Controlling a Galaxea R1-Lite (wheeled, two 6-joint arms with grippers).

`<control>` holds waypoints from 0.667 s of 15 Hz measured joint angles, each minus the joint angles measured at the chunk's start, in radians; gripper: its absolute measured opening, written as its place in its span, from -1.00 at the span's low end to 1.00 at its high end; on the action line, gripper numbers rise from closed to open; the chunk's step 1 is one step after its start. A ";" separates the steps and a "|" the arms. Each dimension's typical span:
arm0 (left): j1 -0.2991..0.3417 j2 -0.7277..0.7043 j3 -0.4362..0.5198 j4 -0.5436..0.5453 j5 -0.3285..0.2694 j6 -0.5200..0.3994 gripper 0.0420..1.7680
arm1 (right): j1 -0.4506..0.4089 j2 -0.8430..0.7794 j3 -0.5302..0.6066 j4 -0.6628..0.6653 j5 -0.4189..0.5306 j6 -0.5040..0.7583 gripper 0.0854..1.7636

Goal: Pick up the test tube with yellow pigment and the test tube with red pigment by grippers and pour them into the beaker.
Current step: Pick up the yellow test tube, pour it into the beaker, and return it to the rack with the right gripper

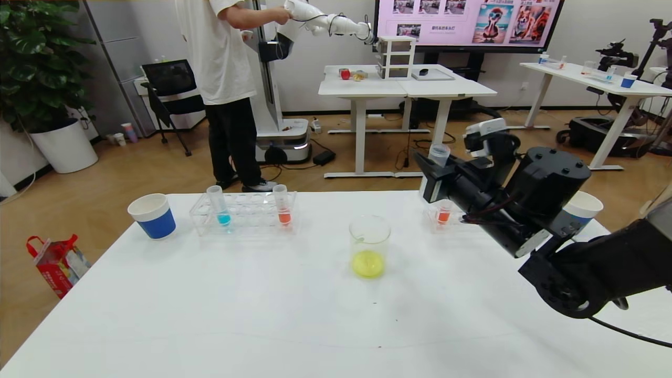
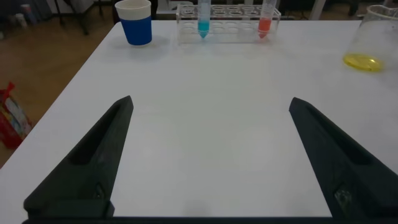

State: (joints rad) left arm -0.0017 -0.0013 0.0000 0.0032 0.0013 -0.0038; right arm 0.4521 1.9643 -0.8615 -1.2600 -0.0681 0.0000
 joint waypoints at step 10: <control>0.000 0.000 0.000 0.000 0.000 0.000 0.98 | -0.569 -0.091 0.047 0.141 0.207 0.005 -0.49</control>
State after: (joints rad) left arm -0.0017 -0.0013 0.0000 0.0028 0.0013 -0.0043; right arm -0.1168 1.8728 -0.8149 -1.1189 0.1389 0.0053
